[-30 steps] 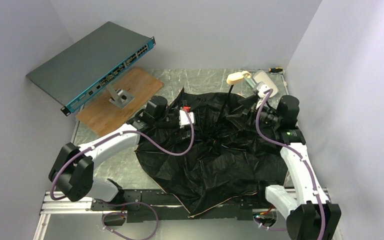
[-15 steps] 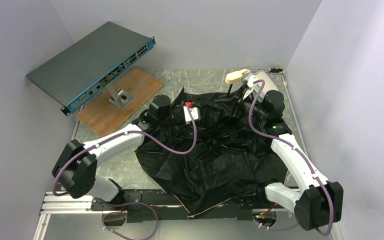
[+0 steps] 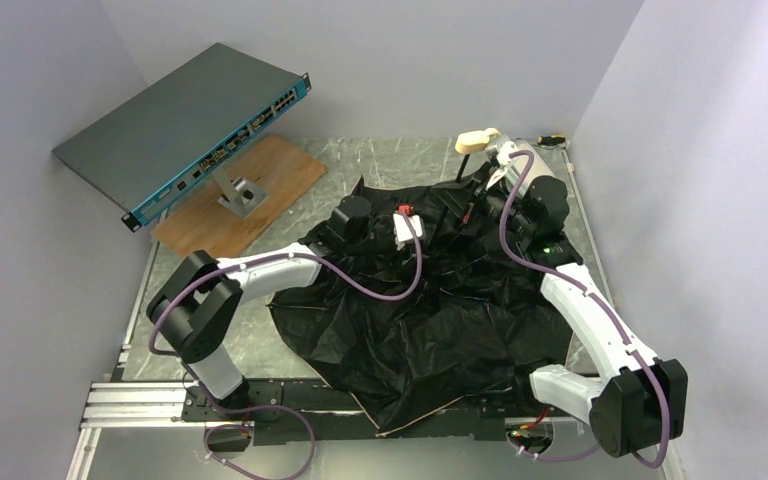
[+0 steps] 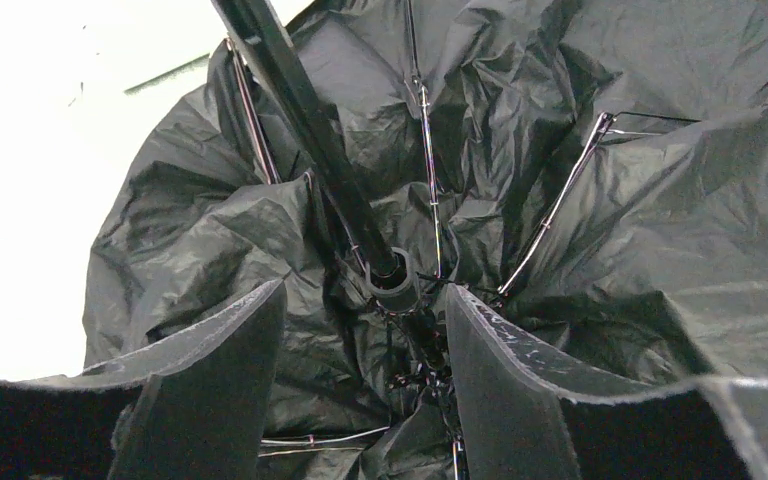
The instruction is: Open the umbrella
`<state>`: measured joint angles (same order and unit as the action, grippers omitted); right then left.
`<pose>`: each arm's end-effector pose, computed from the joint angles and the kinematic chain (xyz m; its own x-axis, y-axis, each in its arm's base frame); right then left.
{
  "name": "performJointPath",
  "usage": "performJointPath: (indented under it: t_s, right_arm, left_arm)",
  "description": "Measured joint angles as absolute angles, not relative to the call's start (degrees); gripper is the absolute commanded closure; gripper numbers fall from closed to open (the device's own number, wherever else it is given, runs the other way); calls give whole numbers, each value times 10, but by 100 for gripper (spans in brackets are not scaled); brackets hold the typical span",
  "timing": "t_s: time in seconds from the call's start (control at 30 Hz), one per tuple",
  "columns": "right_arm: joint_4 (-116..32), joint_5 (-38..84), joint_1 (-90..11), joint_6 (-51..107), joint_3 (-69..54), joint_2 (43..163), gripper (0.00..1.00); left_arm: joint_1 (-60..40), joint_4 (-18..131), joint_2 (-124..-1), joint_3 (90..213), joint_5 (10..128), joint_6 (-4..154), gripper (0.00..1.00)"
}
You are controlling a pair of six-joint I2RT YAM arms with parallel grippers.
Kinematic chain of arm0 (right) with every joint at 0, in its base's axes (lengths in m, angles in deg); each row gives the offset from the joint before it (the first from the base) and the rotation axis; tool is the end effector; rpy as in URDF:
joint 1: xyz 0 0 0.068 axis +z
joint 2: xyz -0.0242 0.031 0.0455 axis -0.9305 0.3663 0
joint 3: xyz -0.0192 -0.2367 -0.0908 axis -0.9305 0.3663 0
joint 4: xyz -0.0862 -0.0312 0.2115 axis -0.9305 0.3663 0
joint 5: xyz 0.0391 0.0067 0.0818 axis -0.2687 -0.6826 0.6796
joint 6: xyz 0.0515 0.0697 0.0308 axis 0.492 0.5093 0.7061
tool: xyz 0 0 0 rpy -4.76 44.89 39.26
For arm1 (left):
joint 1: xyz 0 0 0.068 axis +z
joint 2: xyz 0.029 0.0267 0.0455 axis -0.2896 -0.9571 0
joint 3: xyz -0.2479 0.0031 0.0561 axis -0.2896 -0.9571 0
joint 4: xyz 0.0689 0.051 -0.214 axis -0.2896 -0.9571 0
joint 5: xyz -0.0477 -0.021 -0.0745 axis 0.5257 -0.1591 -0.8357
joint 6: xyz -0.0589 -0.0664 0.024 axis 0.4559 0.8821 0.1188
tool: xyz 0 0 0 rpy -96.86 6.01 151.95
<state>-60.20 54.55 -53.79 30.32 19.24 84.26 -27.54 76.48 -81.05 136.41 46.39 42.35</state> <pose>0.2429 0.1172 0.3495 -0.0642 0.1124 -0.9916 -0.8029 0.5842 0.1182 0.2442 -0.2986 0.2410 0.1718 0.2615 -0.9498 0.9579 0.1809 0.2231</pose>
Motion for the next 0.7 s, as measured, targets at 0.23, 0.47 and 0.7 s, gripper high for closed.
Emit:
performJointPath:
  t_s: [0.23,0.47,0.7]
  right_arm:
    - [-602,531,-536,305,192,844,100]
    - [-602,527,-534,306,192,844,100]
    - [-598,516,-533,305,189,844,100]
  left_arm:
    - [-286,788,-853,1380,479,453,45]
    - [-291,816,-869,1387,493,484,61]
    - [-295,837,-893,1388,496,513,77]
